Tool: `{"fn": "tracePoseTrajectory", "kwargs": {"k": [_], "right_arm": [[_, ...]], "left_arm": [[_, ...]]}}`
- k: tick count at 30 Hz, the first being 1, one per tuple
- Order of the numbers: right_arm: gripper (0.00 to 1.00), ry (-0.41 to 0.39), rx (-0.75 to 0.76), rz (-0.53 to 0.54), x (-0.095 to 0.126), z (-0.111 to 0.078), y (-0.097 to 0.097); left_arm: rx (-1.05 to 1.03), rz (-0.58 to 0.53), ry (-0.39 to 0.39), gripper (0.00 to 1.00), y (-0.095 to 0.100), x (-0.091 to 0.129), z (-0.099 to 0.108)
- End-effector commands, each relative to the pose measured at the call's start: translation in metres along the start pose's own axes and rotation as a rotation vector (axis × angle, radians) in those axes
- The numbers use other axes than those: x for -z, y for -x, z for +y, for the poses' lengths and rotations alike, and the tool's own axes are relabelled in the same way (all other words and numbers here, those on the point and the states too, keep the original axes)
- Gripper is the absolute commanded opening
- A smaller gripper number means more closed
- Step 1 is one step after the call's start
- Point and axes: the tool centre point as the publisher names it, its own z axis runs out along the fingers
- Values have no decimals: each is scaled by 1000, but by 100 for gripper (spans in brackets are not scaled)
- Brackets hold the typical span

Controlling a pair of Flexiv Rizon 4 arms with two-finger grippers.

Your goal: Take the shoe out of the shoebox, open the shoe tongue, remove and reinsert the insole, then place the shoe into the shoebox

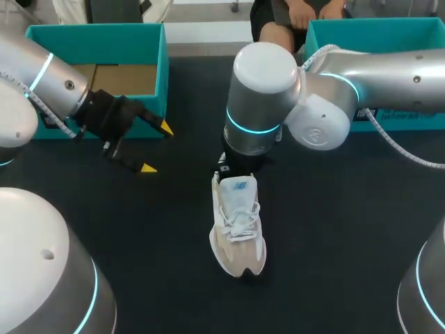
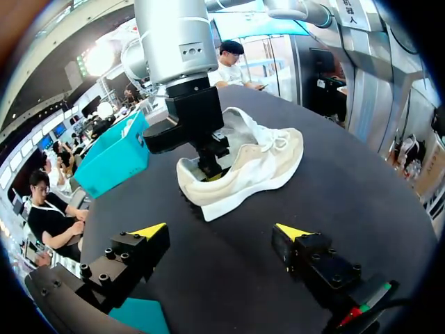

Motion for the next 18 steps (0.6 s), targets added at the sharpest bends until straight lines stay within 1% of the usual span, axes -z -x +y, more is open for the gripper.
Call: {"fn": "tracePoseTrajectory", "kwargs": {"k": [1, 6, 10, 13, 18], "right_arm": [[0, -3, 10, -17, 3, 1, -4], [0, 1, 23, -43, 20, -3, -7], [0, -4, 32, -53, 23, -8, -7], [0, -3, 20, -51, 21, -15, -6], [0, -9, 27, -40, 8, -18, -4]], "left_arm": [[0, 1, 4, 100, 0, 0, -1], [0, 1, 4, 100, 0, 0, -1], [0, 1, 4, 100, 0, 0, -1], [0, 1, 4, 100, 0, 0, -1], [0, 1, 4, 100, 0, 0, -1]]}}
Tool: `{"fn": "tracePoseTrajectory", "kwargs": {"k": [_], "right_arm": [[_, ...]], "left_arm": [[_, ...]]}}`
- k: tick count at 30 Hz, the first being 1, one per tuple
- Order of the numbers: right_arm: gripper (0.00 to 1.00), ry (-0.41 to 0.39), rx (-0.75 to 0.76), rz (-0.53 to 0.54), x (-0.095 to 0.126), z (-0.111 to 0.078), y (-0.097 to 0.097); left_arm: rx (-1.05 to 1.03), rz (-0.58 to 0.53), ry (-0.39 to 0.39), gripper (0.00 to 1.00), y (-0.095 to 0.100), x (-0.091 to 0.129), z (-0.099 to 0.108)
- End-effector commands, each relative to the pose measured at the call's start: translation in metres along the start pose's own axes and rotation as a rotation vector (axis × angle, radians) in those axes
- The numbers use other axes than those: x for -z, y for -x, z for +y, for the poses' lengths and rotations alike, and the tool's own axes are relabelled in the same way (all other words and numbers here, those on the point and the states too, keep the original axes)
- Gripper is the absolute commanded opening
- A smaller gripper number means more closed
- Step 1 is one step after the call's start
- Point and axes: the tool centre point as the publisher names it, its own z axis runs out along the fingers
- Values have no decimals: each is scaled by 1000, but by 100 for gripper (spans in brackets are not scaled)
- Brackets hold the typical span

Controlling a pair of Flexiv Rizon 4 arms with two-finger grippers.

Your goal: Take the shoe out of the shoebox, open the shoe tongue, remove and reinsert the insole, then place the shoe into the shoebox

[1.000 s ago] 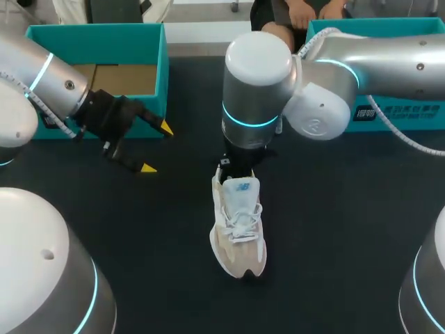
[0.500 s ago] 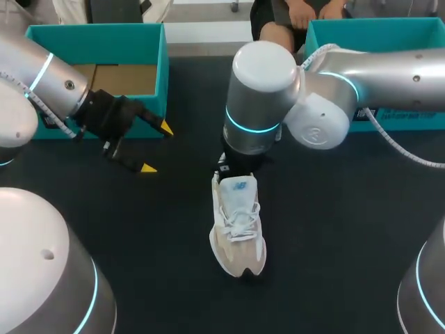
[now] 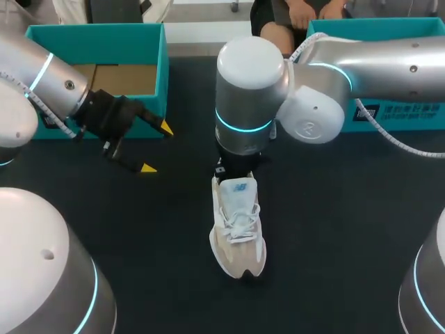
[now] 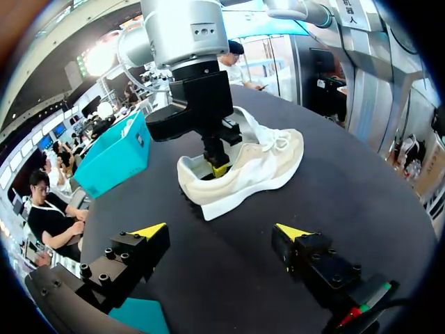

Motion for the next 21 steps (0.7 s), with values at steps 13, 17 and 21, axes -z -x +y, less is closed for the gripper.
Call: {"fn": "tracePoseTrajectory", "kwargs": {"k": [13, 17, 21], "right_arm": [[0, -10, 37, 26, -19, -4, 9], [0, -10, 43, 19, -16, -5, 9], [0, 0, 40, 7, -9, -3, 9]], "left_arm": [[0, 1, 4, 100, 0, 0, -1], [0, 1, 4, 100, 0, 0, -1], [0, 1, 4, 100, 0, 0, -1]]}}
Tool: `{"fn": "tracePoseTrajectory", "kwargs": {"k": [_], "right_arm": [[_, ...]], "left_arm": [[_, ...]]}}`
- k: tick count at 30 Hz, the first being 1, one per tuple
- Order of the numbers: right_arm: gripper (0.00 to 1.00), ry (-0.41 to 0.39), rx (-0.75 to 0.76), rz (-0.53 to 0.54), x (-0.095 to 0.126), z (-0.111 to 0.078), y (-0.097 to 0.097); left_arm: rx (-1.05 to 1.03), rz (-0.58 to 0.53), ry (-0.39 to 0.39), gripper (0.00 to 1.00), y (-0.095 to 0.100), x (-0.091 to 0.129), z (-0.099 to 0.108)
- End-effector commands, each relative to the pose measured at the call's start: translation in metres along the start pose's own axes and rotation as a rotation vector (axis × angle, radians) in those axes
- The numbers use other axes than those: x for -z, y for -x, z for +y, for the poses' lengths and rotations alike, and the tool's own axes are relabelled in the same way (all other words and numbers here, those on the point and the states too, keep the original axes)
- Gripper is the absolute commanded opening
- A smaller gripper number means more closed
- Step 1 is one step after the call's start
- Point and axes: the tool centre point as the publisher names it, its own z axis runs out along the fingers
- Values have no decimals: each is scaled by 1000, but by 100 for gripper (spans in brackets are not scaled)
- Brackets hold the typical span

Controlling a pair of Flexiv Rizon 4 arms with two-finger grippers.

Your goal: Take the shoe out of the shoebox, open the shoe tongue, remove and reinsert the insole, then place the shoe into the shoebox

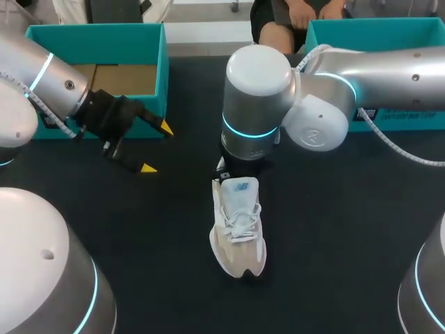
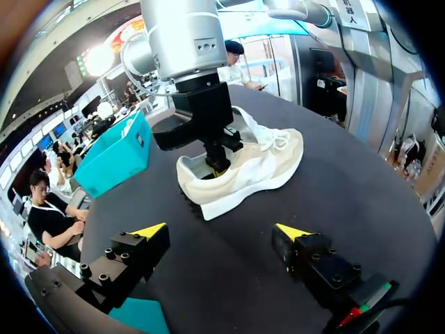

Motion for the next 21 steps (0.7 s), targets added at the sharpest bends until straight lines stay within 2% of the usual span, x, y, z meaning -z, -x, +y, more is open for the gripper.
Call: {"fn": "tracePoseTrajectory", "kwargs": {"k": [1, 6, 15, 21], "right_arm": [[0, 17, -9, -15, 7, -1, 2], [0, 34, -9, -29, 11, 5, 3], [0, 3, 4, 2, -11, 7, 4], [0, -9, 2, 9, -14, 6, 3]], "left_arm": [[0, 1, 4, 100, 0, 0, -1], [0, 1, 4, 100, 0, 0, -1], [0, 1, 4, 100, 0, 0, -1], [0, 1, 4, 100, 0, 0, -1]]}}
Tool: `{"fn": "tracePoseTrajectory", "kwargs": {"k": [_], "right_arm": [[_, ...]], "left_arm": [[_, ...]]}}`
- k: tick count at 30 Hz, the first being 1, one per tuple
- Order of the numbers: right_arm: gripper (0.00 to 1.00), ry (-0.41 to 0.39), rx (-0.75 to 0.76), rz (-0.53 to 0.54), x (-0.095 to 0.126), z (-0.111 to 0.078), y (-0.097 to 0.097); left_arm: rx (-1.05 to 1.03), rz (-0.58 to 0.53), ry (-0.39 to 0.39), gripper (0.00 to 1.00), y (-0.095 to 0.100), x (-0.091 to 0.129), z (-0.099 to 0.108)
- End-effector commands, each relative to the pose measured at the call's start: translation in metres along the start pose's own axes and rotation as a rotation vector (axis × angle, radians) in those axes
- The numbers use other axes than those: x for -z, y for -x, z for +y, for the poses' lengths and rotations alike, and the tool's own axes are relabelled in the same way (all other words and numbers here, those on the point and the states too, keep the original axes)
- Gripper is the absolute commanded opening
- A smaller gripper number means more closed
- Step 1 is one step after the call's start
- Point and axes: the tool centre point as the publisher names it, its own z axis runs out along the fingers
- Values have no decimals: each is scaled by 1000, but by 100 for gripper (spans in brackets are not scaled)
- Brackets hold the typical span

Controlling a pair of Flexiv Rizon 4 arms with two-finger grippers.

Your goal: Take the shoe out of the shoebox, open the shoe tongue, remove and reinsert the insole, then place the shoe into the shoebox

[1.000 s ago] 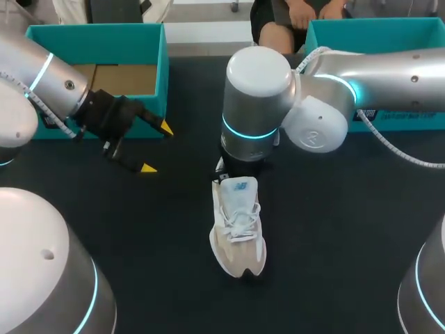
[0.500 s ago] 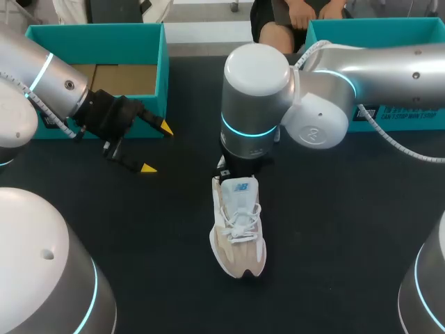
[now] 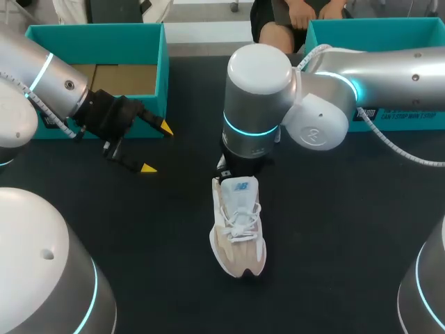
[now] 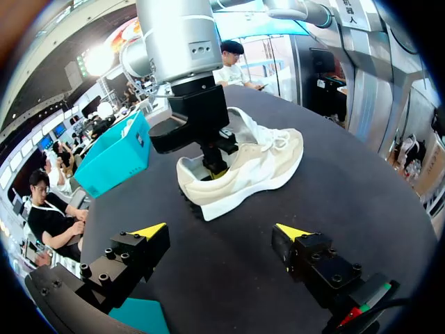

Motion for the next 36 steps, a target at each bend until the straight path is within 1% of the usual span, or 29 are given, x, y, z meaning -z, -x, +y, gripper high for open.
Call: {"fn": "tracePoseTrajectory", "kwargs": {"k": [1, 5, 10, 13, 14, 15, 17, 19, 24, 25, 26, 27, 29, 33, 34, 36], "right_arm": [[0, -5, -2, -2, -9, 0, 0], [0, -8, -10, -26, 6, -2, 0], [0, -28, -38, -51, 27, -10, 0], [0, -54, -60, -58, 37, -14, 0], [0, -84, -57, -56, 39, -16, -1], [0, -92, -60, -57, 41, -17, -2], [0, -140, -62, -65, 44, -21, -4], [0, -169, -67, -76, 48, -24, -6], [0, -184, -88, -69, 51, -30, -10], [0, -202, -85, -67, 52, -31, -11], [0, -203, -85, -66, 53, -31, -13], [0, -230, -76, -66, 53, -32, -15], [0, -238, -81, -56, 55, -34, -17], [0, -296, -87, -58, 61, -41, -18], [0, -297, -90, -57, 63, -42, -18], [0, -328, -104, -27, 67, -42, -22]], "left_arm": [[0, 1, 4, 100, 0, 0, -1], [0, 1, 4, 100, 0, 0, -1], [0, 1, 4, 100, 0, 0, -1], [0, 1, 4, 100, 0, 0, -1], [0, 1, 4, 100, 0, 0, -1], [0, 1, 4, 100, 0, 0, -1], [0, 1, 4, 100, 0, 0, -1], [0, 1, 4, 100, 0, 0, -1], [0, 1, 4, 100, 0, 0, -1], [0, 1, 4, 100, 0, 0, -1], [0, 1, 4, 100, 0, 0, -1], [0, 1, 4, 100, 0, 0, -1], [0, 1, 4, 100, 0, 0, -1], [0, 1, 4, 100, 0, 0, -1], [0, 1, 4, 100, 0, 0, -1], [0, 1, 4, 100, 0, 0, -1]]}}
